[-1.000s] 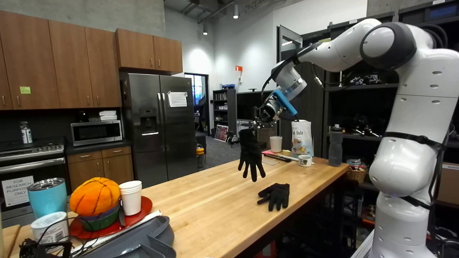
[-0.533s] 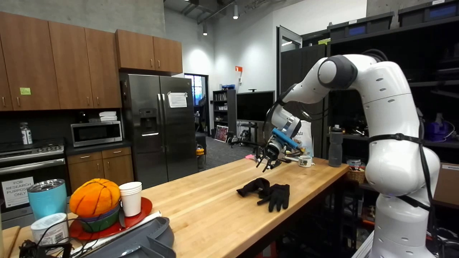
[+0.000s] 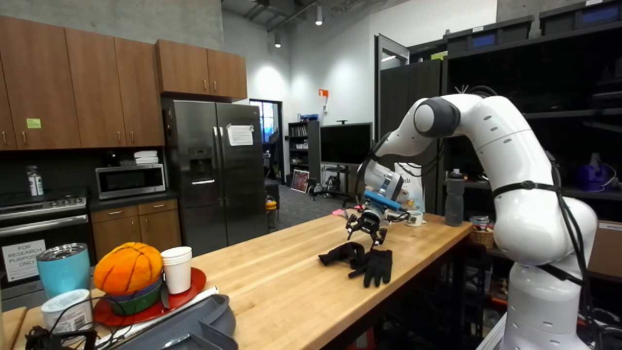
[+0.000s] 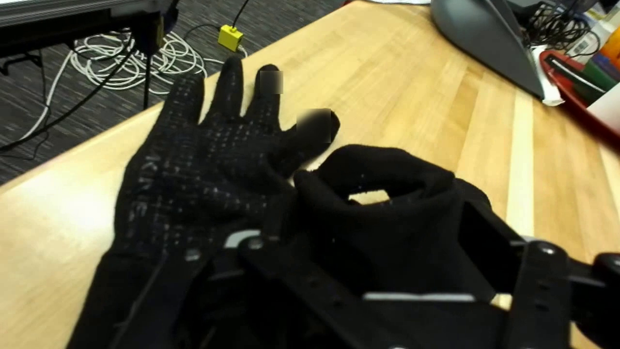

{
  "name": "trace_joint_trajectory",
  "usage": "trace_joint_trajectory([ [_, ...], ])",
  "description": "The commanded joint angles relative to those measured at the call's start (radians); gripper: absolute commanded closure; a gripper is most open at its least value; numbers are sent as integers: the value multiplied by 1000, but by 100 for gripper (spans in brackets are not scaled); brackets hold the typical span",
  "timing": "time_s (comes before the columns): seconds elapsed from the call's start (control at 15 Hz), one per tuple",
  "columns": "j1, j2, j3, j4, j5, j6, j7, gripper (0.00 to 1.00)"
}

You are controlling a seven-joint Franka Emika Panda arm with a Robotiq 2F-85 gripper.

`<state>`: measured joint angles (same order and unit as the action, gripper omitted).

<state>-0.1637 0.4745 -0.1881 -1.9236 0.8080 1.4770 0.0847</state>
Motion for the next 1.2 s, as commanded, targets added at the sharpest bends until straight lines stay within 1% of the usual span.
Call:
trace_joint_trajectory([
  [0.0, 37, -77, -4, 20, -116, 50, 86, 0],
  [0.2, 73, -157, 5, 12, -233, 111, 142, 0],
  [0.53, 129, -283, 50, -19, -419, 190, 225, 0],
  [0.67, 144, -315, 69, -29, -477, 210, 256, 0],
  [0.93, 169, -352, 109, -51, -608, 209, 276, 0],
  [1.13, 188, -376, 138, -77, -725, 227, 267, 0],
])
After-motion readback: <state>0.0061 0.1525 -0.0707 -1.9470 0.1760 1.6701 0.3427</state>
